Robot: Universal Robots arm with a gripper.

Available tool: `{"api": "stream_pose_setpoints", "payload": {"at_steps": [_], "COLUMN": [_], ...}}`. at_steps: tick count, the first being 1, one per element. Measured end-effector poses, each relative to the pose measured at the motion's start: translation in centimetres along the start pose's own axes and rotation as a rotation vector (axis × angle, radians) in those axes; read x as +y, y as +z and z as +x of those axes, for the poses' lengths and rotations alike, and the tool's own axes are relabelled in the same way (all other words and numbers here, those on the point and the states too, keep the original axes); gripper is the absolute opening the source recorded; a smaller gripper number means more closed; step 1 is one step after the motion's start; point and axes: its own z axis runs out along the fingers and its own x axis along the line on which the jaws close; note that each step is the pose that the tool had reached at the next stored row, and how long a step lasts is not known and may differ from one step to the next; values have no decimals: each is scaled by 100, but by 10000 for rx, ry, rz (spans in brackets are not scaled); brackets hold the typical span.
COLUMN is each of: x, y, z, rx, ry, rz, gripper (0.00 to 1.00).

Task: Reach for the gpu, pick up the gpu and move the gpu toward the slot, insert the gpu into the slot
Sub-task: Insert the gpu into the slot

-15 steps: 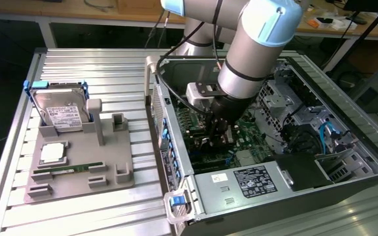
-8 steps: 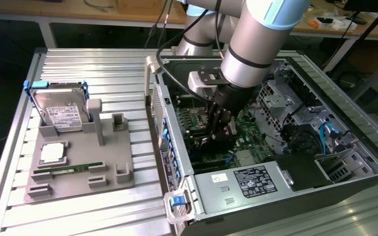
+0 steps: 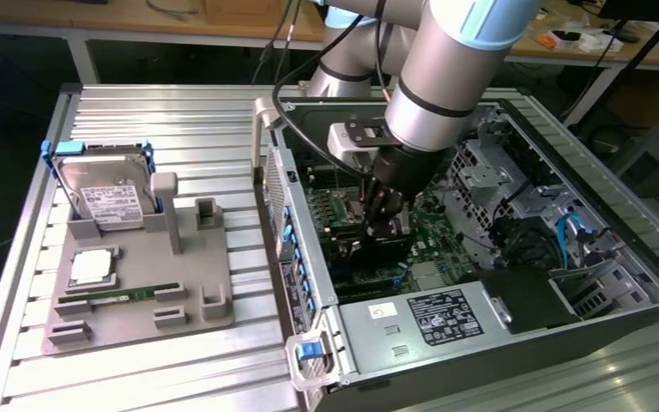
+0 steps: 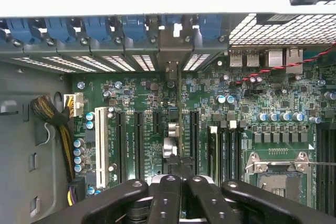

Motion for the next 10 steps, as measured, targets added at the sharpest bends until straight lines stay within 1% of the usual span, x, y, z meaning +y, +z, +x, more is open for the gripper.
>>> {"api": "stream_pose_setpoints", "payload": {"at_steps": [4, 5, 7, 10], "x": [0, 1, 6, 9], "y": [-2, -20, -78, -90], "z": [0, 0, -3, -4], "rx": [-1, -2, -13, -15], "ry": [0, 0, 1, -1], "rz": [0, 0, 21, 36], "gripper": [11, 11, 11, 11]}}
